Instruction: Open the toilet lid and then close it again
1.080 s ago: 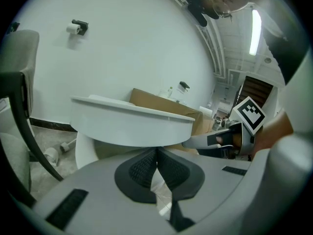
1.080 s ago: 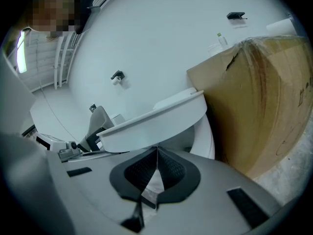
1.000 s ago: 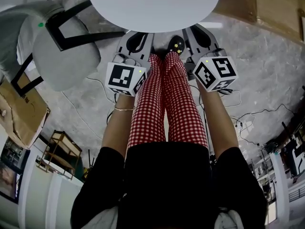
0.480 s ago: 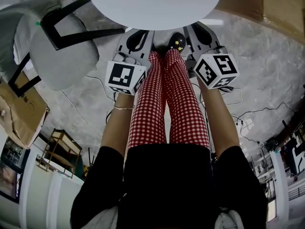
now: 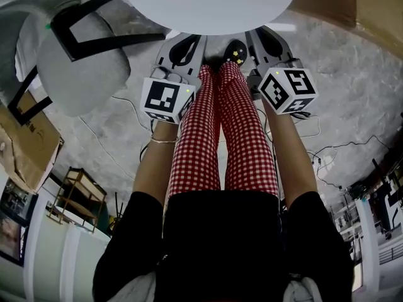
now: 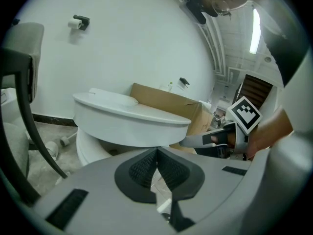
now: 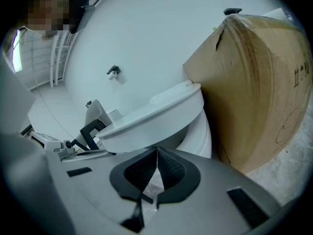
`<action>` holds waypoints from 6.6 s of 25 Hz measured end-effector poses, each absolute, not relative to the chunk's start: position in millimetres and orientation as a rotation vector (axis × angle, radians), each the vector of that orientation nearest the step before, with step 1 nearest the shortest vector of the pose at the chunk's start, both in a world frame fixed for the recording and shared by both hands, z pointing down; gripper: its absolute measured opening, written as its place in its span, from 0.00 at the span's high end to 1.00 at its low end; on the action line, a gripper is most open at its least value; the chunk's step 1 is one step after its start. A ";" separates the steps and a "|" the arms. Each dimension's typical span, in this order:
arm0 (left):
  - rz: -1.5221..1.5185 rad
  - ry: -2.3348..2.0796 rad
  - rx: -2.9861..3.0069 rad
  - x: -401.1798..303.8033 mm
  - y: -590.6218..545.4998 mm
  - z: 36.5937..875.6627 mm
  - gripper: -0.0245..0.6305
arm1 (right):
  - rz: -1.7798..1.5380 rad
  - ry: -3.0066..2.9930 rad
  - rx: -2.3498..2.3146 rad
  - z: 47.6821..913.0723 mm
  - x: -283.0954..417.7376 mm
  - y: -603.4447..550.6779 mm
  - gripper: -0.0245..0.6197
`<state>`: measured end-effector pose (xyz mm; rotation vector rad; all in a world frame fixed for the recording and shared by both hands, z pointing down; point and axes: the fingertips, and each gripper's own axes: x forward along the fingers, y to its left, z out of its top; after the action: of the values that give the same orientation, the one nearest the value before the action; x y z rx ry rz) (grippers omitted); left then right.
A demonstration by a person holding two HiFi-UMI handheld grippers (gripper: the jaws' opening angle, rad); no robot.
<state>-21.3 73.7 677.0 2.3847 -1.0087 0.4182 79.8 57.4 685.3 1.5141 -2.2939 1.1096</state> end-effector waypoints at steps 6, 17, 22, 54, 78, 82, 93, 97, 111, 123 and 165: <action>0.439 -1.003 2.376 -24.1 77.3 682.3 0.96 | 1.116 -2.278 1.512 693.1 79.7 58.7 0.93; 0.472 -0.982 2.361 -26.9 87.5 692.0 0.96 | 1.130 -2.272 1.501 706.8 77.8 63.3 0.93; 0.472 -0.983 2.352 -26.7 89.4 696.4 0.96 | 1.131 -2.264 1.495 712.3 77.8 64.1 0.93; 0.506 -0.997 2.266 -26.5 86.5 723.4 0.96 | 1.249 -2.190 1.441 744.8 83.3 69.4 0.93; 0.519 -0.949 2.249 -23.9 89.0 740.2 0.96 | 1.285 -2.177 1.459 747.3 83.5 71.9 0.93; 0.535 -0.935 2.255 -23.0 90.6 740.7 0.96 | 1.293 -2.172 1.459 747.3 83.3 73.2 0.93; 0.550 -0.929 2.257 -27.1 94.1 741.0 0.96 | 1.304 -2.174 1.444 745.8 75.1 80.3 0.93; 0.549 -0.929 2.254 -28.8 98.0 740.7 0.96 | 1.313 -2.179 1.444 744.0 72.8 83.9 0.93; 0.520 -0.931 2.322 -30.7 100.7 706.4 0.96 | 1.265 -2.256 1.431 707.7 62.9 80.1 0.93; 0.486 -0.939 2.396 -34.6 80.8 661.6 0.96 | 1.227 -2.396 1.376 654.2 32.2 71.7 0.93; 0.370 -0.976 2.540 -41.0 55.0 516.2 0.96 | 0.882 -2.573 1.407 501.2 16.1 60.4 0.93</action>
<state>-41.0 55.0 516.2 2.5404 -0.9763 0.3696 16.1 60.4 501.2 1.4066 -2.5731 0.8818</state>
